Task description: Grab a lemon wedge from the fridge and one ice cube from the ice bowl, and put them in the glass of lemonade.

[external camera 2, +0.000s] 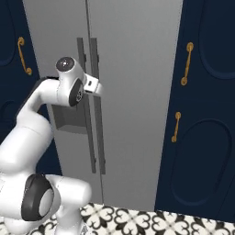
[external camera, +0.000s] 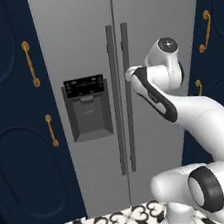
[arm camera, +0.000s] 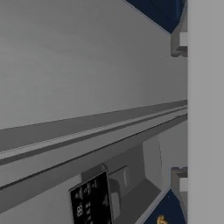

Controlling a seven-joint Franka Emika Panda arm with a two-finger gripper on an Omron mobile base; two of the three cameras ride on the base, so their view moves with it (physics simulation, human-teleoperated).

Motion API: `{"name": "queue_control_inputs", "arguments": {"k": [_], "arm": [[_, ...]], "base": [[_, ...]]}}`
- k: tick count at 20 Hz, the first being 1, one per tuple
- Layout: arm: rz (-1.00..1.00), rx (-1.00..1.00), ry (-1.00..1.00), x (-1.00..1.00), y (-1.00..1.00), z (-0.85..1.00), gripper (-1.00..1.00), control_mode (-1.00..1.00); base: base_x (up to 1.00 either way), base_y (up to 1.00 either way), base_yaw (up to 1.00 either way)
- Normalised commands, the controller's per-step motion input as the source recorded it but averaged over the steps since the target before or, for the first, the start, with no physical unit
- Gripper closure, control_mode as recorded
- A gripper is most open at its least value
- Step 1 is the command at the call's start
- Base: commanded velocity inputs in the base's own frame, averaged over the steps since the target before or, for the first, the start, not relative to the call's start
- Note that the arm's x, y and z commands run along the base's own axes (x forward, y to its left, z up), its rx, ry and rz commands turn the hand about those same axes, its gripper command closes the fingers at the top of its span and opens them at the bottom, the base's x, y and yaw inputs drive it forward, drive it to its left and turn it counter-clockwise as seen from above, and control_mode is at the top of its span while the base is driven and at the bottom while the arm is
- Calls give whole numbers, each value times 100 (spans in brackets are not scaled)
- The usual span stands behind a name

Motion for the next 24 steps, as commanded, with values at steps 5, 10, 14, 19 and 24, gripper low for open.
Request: {"name": "queue_control_inputs", "arguments": {"k": [5, 10, 14, 19, 24], "arm": [[0, -4, 0, 71, 10, 4, -100, -100], [0, -4, 2, 57, 15, 1, -100, -100], [0, 0, 1, 41, 3, -6, -100, -100], [0, 0, 0, 39, 0, -16, -100, -100], [0, 0, 0, 62, 0, -21, -100, -100]], "base": [[0, 0, 0], [0, 0, 0], [0, 0, 0], [0, 0, 0], [0, 0, 0]]}}
